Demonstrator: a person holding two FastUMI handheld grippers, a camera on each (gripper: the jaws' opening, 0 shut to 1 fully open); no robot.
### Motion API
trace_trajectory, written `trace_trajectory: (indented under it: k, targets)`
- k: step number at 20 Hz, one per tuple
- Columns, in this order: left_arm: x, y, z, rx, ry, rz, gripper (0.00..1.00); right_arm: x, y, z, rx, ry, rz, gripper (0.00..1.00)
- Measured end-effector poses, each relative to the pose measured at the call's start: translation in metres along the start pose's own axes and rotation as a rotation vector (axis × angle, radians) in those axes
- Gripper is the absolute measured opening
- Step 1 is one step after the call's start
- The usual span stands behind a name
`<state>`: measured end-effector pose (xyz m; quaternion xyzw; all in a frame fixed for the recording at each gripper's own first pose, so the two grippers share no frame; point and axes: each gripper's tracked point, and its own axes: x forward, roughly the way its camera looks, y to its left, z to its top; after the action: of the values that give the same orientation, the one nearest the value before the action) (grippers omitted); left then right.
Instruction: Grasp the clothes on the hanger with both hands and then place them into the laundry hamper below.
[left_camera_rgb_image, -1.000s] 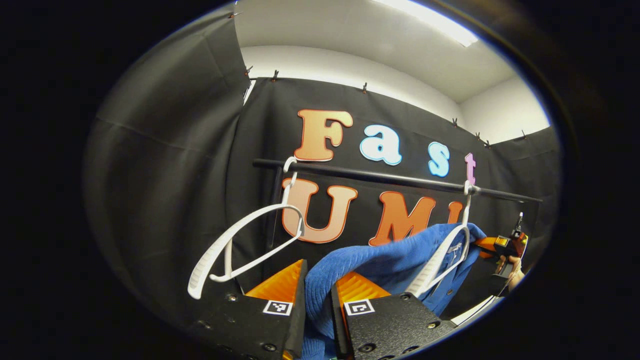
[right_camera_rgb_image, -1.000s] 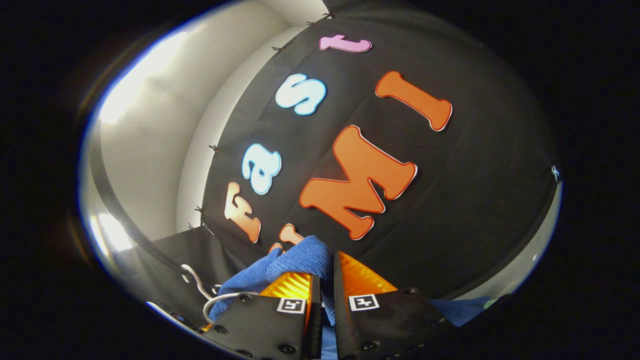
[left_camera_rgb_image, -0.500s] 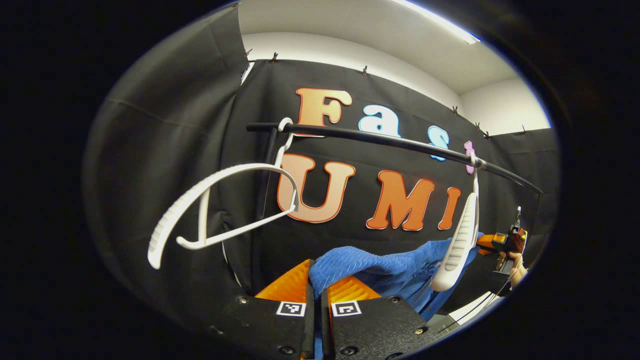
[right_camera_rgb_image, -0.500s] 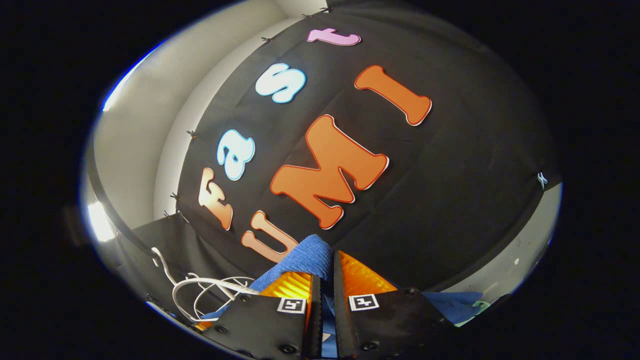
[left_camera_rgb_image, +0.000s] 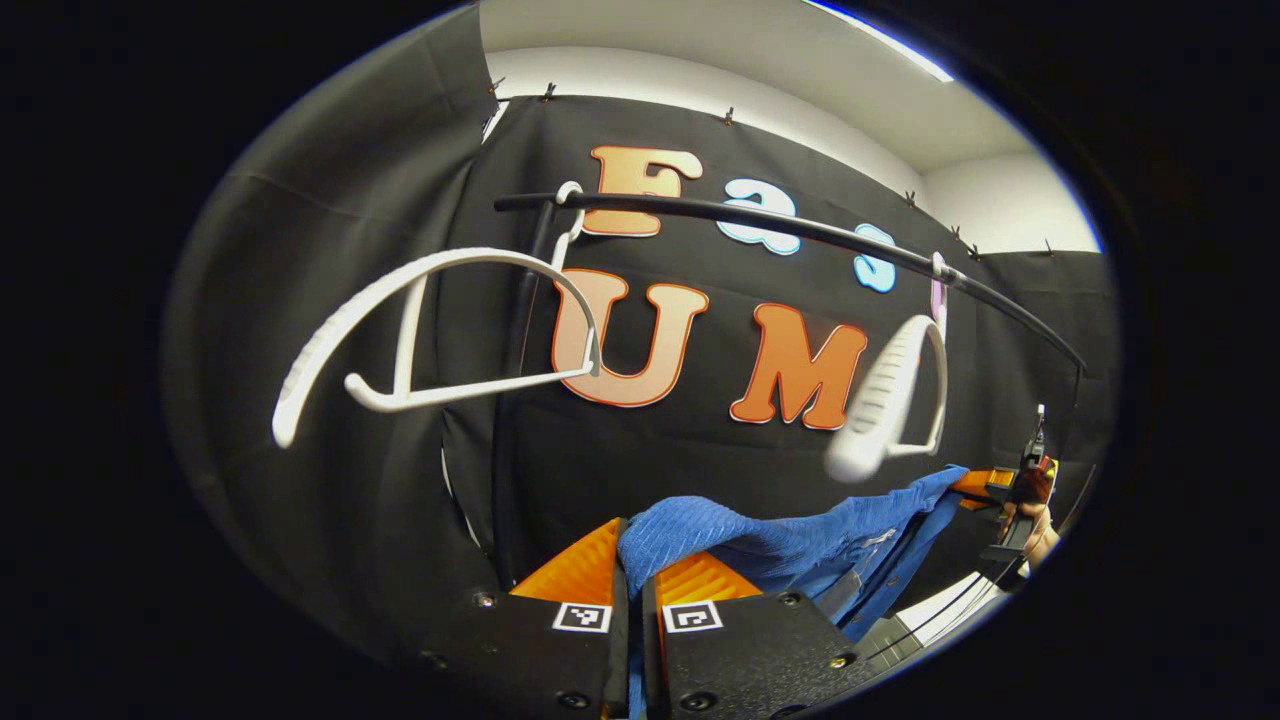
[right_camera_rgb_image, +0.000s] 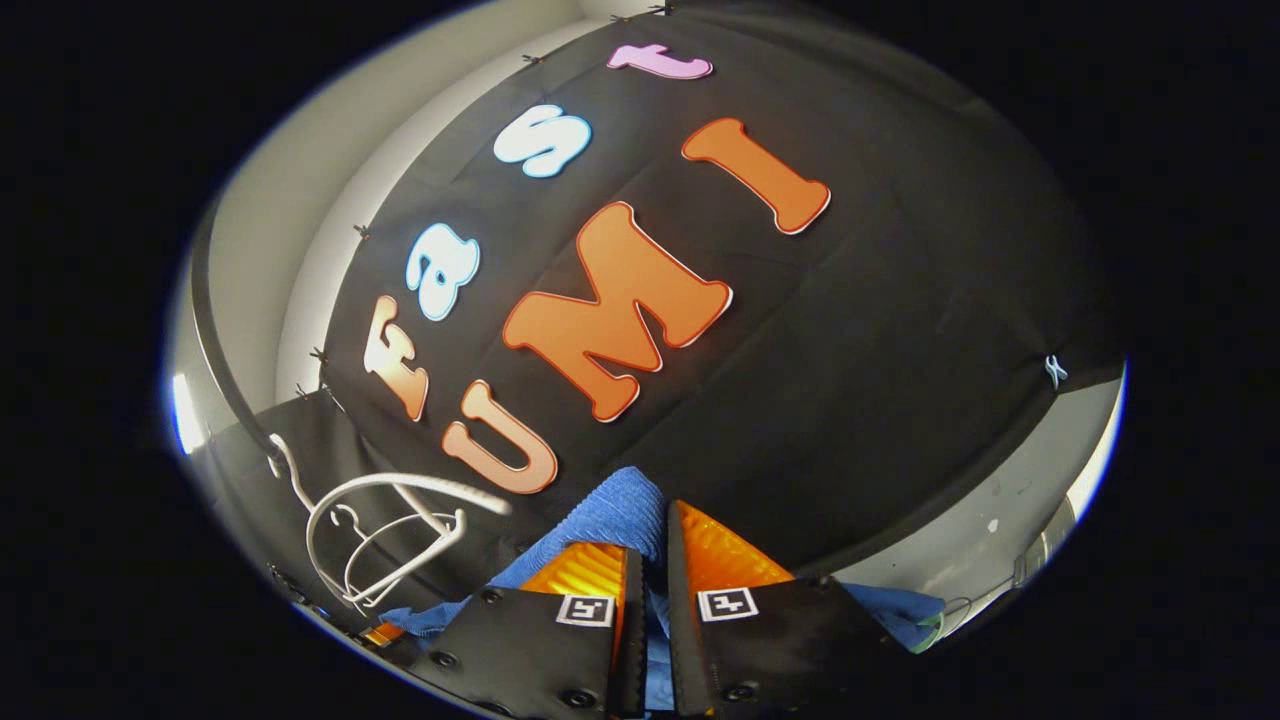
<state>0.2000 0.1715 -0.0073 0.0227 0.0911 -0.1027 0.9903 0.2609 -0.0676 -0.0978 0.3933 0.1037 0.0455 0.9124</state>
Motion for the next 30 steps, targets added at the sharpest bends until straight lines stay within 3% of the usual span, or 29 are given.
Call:
trace_trajectory:
  k: [8,18,30]
  targets:
    - [-0.002,-0.026,-0.027,0.022,0.05,-0.016,0.06,-0.017,0.001,-0.029,0.001,0.035,-0.014,0.16]
    - [-0.001,-0.074,-0.072,0.036,0.129,-0.098,0.06,-0.034,-0.01,-0.08,-0.062,0.112,-0.052,0.15]
    - [0.015,-0.129,-0.129,0.062,0.251,-0.216,0.06,-0.045,-0.021,-0.146,-0.215,0.215,-0.119,0.16]
